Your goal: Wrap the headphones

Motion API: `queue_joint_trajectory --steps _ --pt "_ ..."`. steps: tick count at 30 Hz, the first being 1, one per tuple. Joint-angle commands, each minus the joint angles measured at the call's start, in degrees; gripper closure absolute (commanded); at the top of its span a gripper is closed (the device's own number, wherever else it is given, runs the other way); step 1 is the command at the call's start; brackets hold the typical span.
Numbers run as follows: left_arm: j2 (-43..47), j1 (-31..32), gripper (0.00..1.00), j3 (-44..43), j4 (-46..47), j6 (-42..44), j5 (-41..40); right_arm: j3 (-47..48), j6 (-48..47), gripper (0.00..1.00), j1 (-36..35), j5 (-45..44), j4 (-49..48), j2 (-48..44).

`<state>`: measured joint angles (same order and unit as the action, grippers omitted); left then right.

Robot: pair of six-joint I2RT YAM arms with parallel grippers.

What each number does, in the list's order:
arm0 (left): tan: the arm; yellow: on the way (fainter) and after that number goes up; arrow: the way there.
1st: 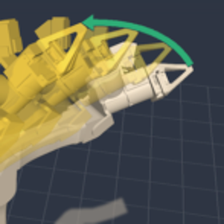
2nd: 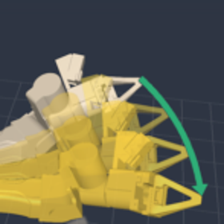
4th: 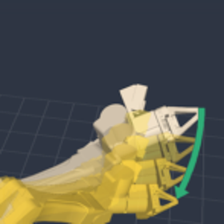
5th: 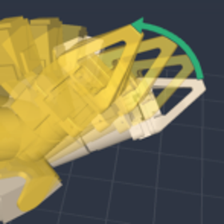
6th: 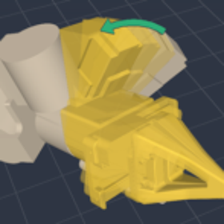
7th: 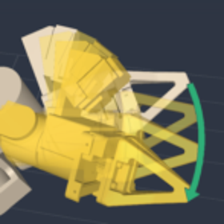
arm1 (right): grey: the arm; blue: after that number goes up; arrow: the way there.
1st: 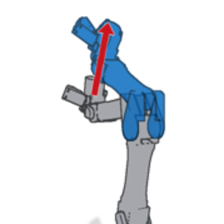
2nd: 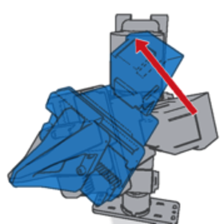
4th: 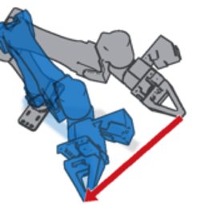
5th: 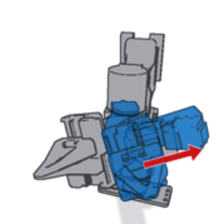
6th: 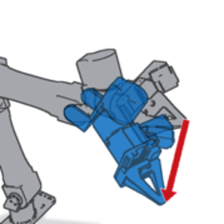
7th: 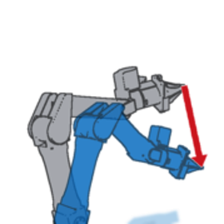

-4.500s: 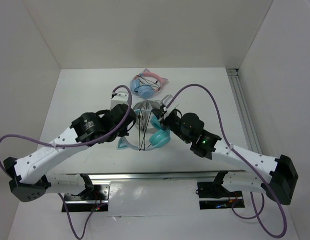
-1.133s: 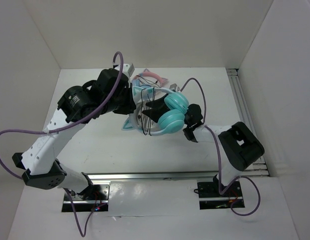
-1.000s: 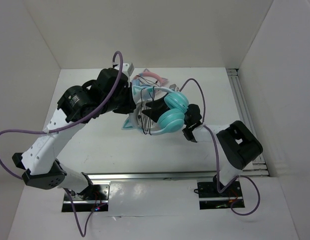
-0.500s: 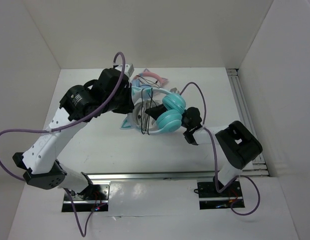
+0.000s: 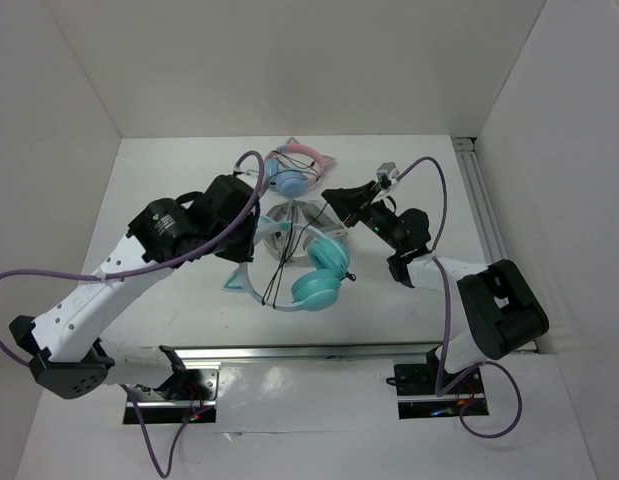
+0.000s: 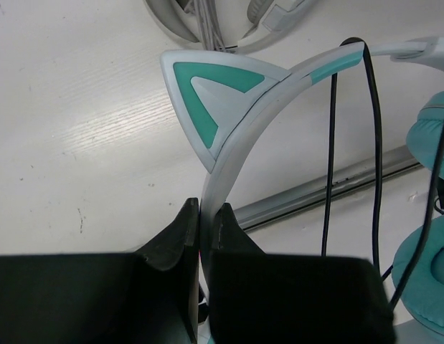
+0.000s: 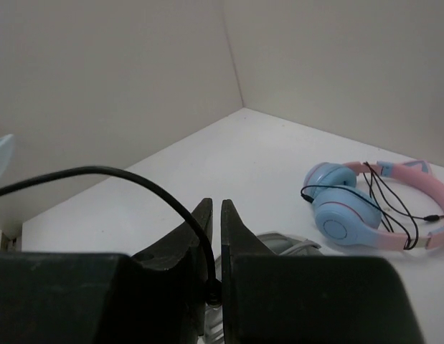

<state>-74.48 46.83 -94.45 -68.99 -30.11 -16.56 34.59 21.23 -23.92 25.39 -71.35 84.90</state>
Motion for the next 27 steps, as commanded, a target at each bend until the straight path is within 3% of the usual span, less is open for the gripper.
queue_joint_trajectory --steps 1,11,22,27 --pt "4.5 0.6 1.00 -0.8 4.0 -0.7 1.6 2.5 -2.0 1.00 0.3 -0.1 1.8 -1.2" --pt "3.5 7.6 1.00 -2.0 4.6 -0.7 4.0 5.0 -2.0 1.00 0.3 0.5 4.0 0.9" --pt "2.2 9.5 1.00 -0.2 4.6 -2.5 -1.2 7.3 -3.9 1.00 1.9 0.0 9.7 -0.4" --pt "5.1 9.5 1.00 -2.4 7.8 -3.1 -0.5 6.1 0.2 1.00 2.5 9.9 3.8 4.8"
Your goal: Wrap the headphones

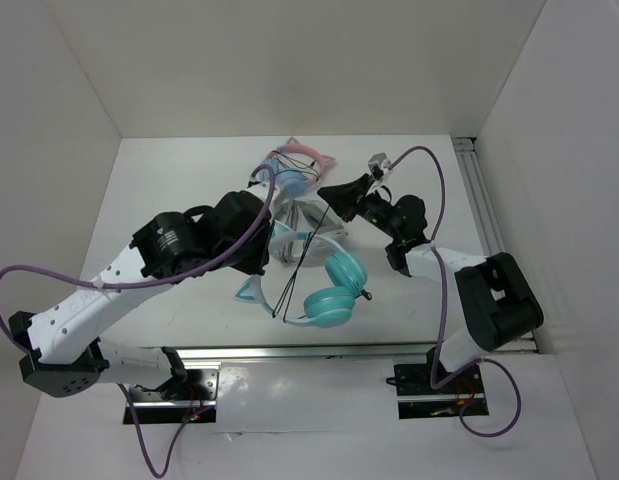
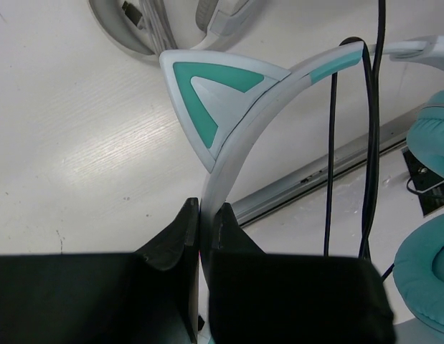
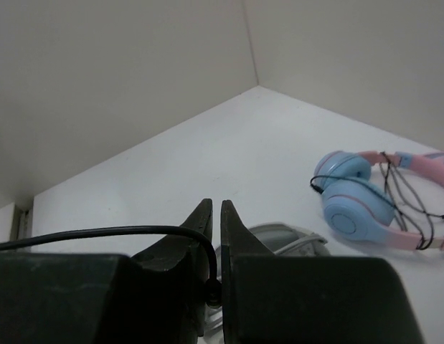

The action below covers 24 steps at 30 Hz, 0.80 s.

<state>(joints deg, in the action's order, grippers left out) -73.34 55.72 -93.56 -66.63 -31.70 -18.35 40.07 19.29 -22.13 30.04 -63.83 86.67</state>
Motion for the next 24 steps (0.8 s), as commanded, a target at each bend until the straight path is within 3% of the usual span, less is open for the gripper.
queue_joint_trajectory --steps 1,3,9,15,24 --pt "4.6 0.6 1.00 -3.3 6.2 -2.2 1.3 0.1 4.0 1.00 0.7 6.7 -5.5 3.8" --pt "5.4 0.6 1.00 -3.8 7.6 -2.9 1.3 -0.8 4.6 1.00 -0.8 8.2 -9.1 5.7" --pt "8.8 0.6 1.00 -2.6 10.5 -6.5 -2.1 -2.0 1.2 1.00 -6.4 5.6 -6.2 6.3" --pt "13.2 0.6 1.00 -0.1 11.2 -13.1 -12.9 -4.0 7.3 1.00 -11.1 9.2 -12.9 5.2" --pt "14.4 0.6 1.00 2.9 15.6 -15.0 -19.8 -8.1 11.9 1.00 -18.8 8.0 -21.3 0.6"
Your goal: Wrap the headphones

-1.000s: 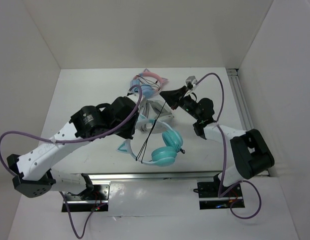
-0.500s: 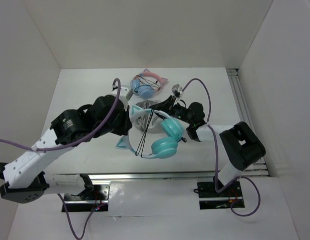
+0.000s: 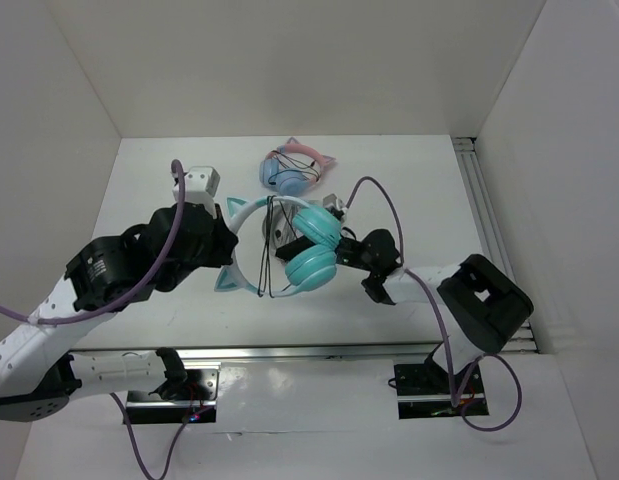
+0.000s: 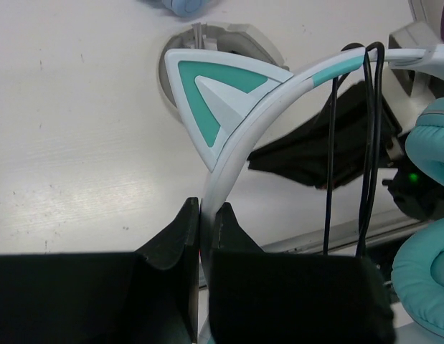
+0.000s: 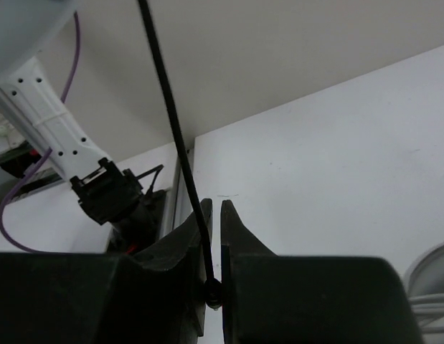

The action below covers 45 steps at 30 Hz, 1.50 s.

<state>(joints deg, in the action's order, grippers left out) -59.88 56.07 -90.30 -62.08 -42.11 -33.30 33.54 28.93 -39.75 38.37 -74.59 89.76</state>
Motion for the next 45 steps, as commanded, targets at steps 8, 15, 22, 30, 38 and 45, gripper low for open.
queue_joint_trajectory --steps 8,15,22,30,38,45 --pt "2.7 0.3 1.00 5.0 17.6 -7.4 -9.9 -5.4 -2.3 1.00 -9.4 -6.3 -10.4 -9.5" --pt "4.2 0.3 1.00 7.6 22.8 -8.0 -11.6 -5.9 -6.2 0.97 -14.7 -9.3 -8.2 -12.7" --pt "6.1 0.3 1.00 11.7 29.8 -3.9 -11.6 -5.3 -3.9 0.83 -15.3 -8.8 -14.7 -9.2" --pt "12.0 0.3 1.00 21.3 44.1 8.5 -11.6 -7.9 -0.6 0.72 -15.8 -12.3 -22.9 -8.1" --pt "12.0 0.3 1.00 21.7 47.4 12.7 -11.4 -7.4 -2.6 0.93 -16.9 -14.2 -20.7 -9.8" --pt "12.6 0.3 1.00 21.7 49.0 15.5 -11.4 -9.6 -4.5 0.70 -16.9 -15.7 -18.7 -10.8"
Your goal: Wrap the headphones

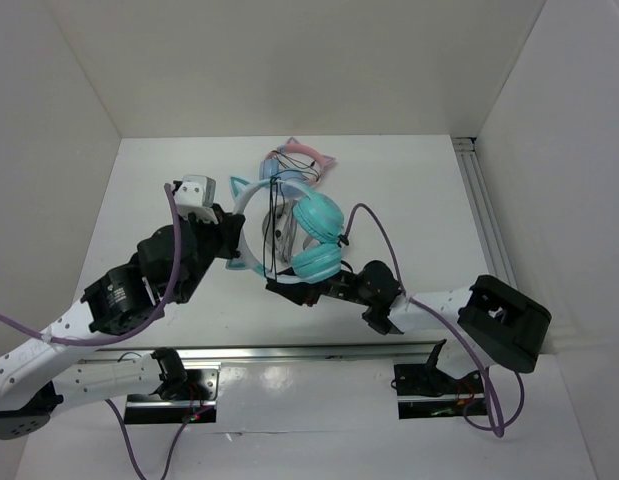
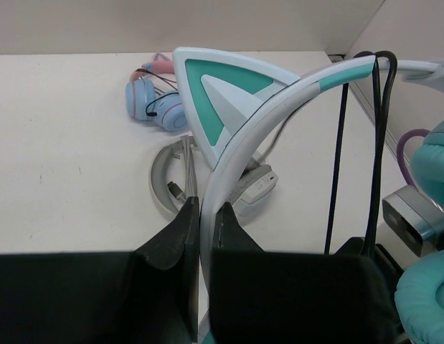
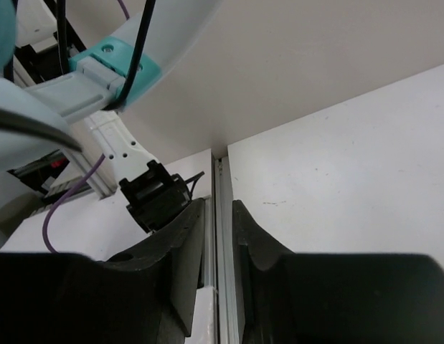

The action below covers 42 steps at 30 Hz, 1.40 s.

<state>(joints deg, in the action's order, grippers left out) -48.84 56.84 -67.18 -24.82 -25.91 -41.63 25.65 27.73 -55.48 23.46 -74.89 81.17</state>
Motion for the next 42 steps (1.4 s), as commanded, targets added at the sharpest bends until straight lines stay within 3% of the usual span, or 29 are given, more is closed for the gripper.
queue_joint_trajectory --steps 1,8,12,19,22,29,35,42 --pt "2.1 -0.5 1.00 -1.5 12.9 0.4 -3.1 -2.6 -4.3 0.70 -1.1 -2.0 -18.4 -2.8" --pt "3.1 -0.5 1.00 1.0 13.5 1.6 -5.2 -11.5 -12.2 0.65 -1.7 -11.7 -7.5 -13.5" --pt "5.7 -0.5 1.00 4.8 16.7 2.2 -5.2 -18.6 -15.0 0.60 -2.3 -19.0 1.3 -27.4" --pt "6.4 -0.5 1.00 7.8 17.9 1.6 -8.7 -19.8 -19.7 0.54 -2.3 -26.9 21.2 -47.1" --pt "6.9 -0.5 1.00 9.2 17.9 1.0 -10.8 -19.0 -20.3 0.53 -2.3 -28.2 27.2 -51.1" --pt "5.0 -0.5 1.00 9.9 22.1 6.2 -16.4 -15.8 -20.9 0.53 -2.3 -30.1 34.9 -50.7" --pt "3.4 -5.1 1.00 13.5 31.8 15.3 -15.3 -15.8 -20.9 0.52 -2.3 -29.4 33.2 -47.1" --pt "-0.4 -14.9 1.00 15.0 30.2 8.5 -13.4 -16.4 -19.7 0.52 -2.3 -27.7 31.6 -44.8"
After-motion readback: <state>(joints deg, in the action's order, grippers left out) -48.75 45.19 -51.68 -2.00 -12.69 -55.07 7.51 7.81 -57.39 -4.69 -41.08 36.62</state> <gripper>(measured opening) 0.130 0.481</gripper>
